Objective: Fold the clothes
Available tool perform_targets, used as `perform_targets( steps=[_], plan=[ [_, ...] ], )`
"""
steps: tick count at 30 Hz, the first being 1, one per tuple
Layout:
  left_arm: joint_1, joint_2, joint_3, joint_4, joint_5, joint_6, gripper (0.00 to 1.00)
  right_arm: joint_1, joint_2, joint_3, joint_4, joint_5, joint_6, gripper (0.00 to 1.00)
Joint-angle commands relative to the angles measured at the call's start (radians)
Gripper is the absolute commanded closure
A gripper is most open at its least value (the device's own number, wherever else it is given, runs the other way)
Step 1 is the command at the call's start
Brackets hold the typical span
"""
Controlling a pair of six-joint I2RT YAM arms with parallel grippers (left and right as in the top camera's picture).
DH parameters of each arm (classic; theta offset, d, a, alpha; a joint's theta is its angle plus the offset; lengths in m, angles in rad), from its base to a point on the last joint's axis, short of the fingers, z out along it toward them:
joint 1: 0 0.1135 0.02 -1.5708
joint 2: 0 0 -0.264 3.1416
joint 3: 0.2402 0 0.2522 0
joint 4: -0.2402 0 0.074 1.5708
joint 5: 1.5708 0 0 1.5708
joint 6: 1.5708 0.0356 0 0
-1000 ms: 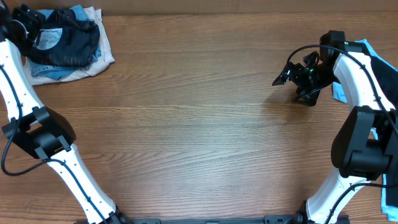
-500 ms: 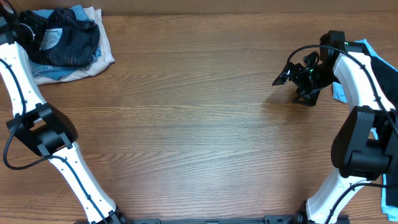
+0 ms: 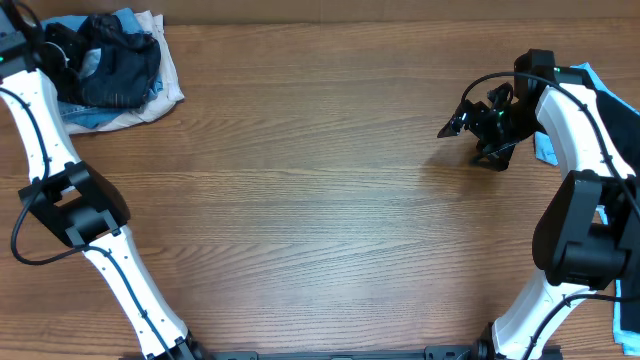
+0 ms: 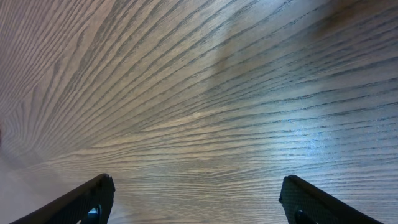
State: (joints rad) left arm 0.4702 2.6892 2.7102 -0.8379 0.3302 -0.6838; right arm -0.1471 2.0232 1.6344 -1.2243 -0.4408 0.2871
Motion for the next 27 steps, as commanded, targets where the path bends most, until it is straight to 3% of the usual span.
perform_targets(
  steps=[1, 7, 19, 23, 27],
  plan=[
    [-0.018, 0.022, 0.008, 0.002, -0.007, -0.016, 0.5, 0.002, -0.003, 0.022, 0.0, -0.006, -0.007, 0.1],
    [-0.02, 0.022, 0.008, 0.0, 0.004, -0.016, 0.72, 0.002, -0.003, 0.022, 0.0, -0.006, -0.007, 0.1],
    [-0.02, 0.005, 0.066, -0.034, 0.047, -0.011, 0.82, 0.002, -0.003, 0.022, 0.0, -0.006, -0.007, 0.1],
    [-0.02, 0.005, 0.099, -0.051, 0.064, -0.011, 0.91, 0.002, -0.003, 0.022, 0.0, -0.006, -0.007, 0.1],
    [-0.02, 0.005, 0.144, -0.069, 0.063, 0.005, 0.92, 0.002, -0.003, 0.022, 0.003, -0.006, -0.007, 0.1]
  ],
)
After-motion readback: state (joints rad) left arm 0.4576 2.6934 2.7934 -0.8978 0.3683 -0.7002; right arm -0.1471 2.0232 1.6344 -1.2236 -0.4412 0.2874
